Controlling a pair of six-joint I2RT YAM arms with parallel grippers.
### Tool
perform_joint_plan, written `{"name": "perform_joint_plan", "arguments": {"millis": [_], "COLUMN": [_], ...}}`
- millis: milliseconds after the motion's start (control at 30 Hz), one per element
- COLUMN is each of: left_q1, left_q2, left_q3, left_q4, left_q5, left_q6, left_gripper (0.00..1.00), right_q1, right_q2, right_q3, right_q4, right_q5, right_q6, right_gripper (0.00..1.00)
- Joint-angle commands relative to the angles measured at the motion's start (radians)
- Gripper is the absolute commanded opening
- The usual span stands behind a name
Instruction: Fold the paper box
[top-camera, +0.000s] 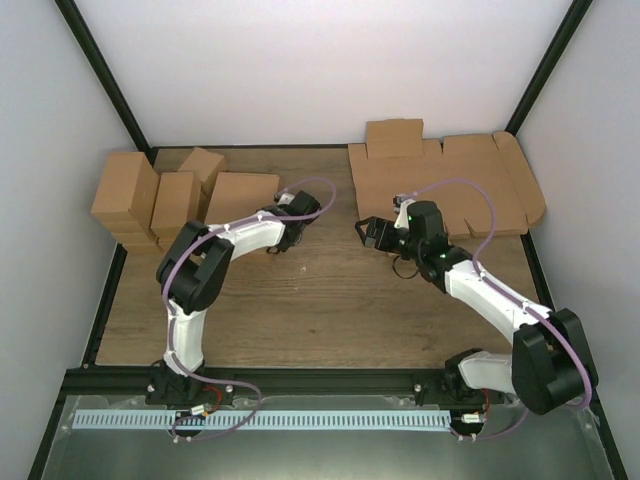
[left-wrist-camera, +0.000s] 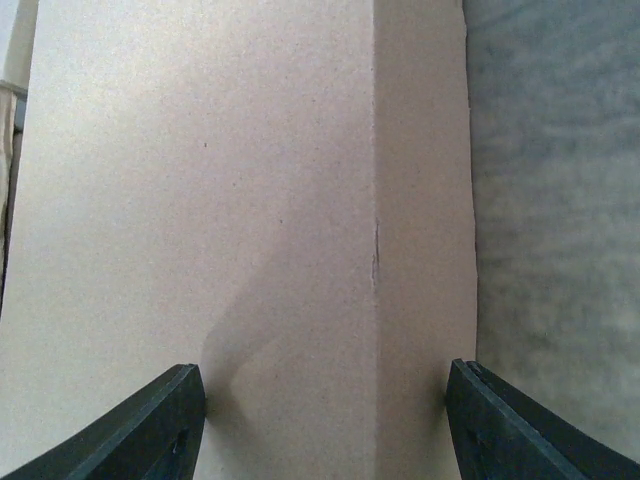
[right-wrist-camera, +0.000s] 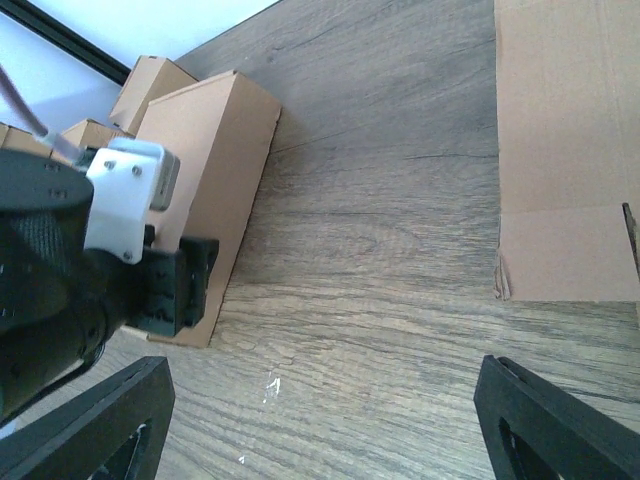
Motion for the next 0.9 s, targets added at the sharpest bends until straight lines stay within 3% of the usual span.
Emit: {"name": "perform_joint_plan", "arguments": {"millis": [0,167,500,867], "left_q1": [0.047,0.124,0.140,0.166], "left_q2": [0.069,0.067,0.082,0.100], "left_q3": [0.063,0.075,0.149,0.185], "left_q4": [0.035,0.032,-0.027,-0.052], "left_q5": [0.045,0.056,0.048,0.027], "left_q6": [0.062,0.072,-0.001,-0.016], "left_gripper": [0.68,0.69,0.78,0.79], "right_q1": [0.000,0.000,0.000,0.000], "right_q2": [-0.030,-0.054,-0.054,-0.103], "right_q3": [0.045,0.039,0.032,0.014], "right_q4": [-0.014,-0.022,-0.024,-0.056], "right_q5": [-0.004,0.008,-0.014,0.020], "right_q6": [-0.011,-0.014,-0.008,-0.025], "right_gripper": [0.86,0.86,0.86,0.87]}}
